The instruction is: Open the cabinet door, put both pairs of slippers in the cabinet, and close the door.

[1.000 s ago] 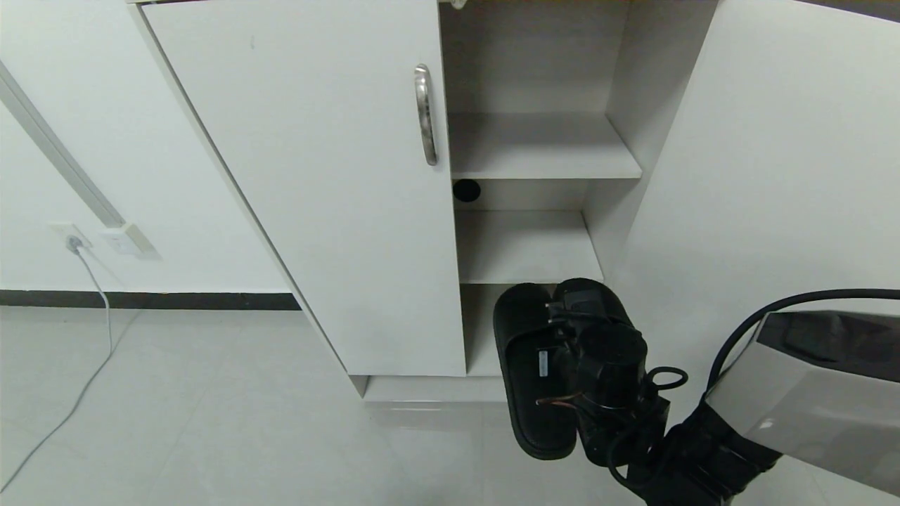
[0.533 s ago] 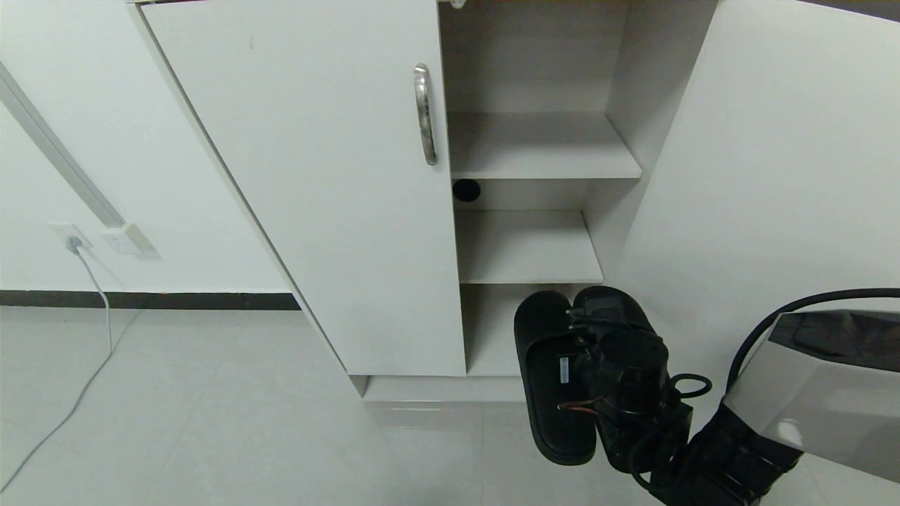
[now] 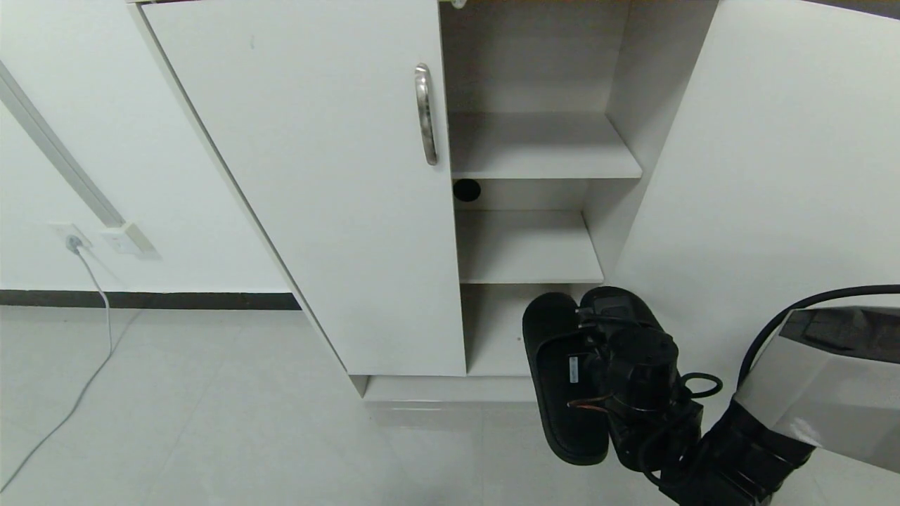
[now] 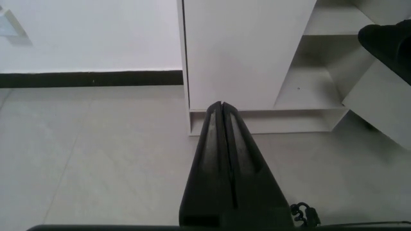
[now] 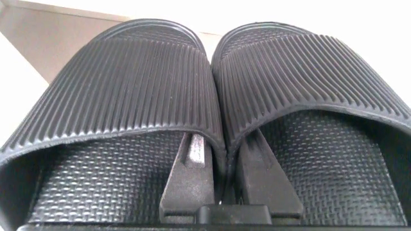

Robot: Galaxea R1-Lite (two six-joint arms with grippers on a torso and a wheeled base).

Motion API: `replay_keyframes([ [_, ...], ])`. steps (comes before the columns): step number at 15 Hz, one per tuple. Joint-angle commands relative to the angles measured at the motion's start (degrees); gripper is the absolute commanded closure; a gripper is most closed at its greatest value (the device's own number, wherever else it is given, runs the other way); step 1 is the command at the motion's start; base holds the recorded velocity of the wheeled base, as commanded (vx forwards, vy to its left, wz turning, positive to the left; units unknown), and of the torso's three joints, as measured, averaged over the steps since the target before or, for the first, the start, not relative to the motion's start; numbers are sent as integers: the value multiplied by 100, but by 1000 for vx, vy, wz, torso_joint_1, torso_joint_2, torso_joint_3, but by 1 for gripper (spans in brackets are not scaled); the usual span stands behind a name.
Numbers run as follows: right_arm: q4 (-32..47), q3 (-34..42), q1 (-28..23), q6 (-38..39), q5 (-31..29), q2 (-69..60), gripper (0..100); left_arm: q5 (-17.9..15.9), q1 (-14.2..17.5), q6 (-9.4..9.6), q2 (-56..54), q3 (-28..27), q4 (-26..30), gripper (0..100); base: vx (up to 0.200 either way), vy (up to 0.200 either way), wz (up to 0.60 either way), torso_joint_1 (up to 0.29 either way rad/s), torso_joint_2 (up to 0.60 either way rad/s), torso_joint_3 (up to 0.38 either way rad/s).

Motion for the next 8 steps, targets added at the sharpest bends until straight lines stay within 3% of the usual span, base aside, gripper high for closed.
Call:
replay_keyframes([
  [1,-1,41,0,-8,-7,-65,100,-2,1,-1,7,0,-1,100,0,0,0,0,0,0],
  [8,-1,-3,175,-25,2,-83,100,7,1,-19,7,0,-1,100,0,0,0,0,0,0],
])
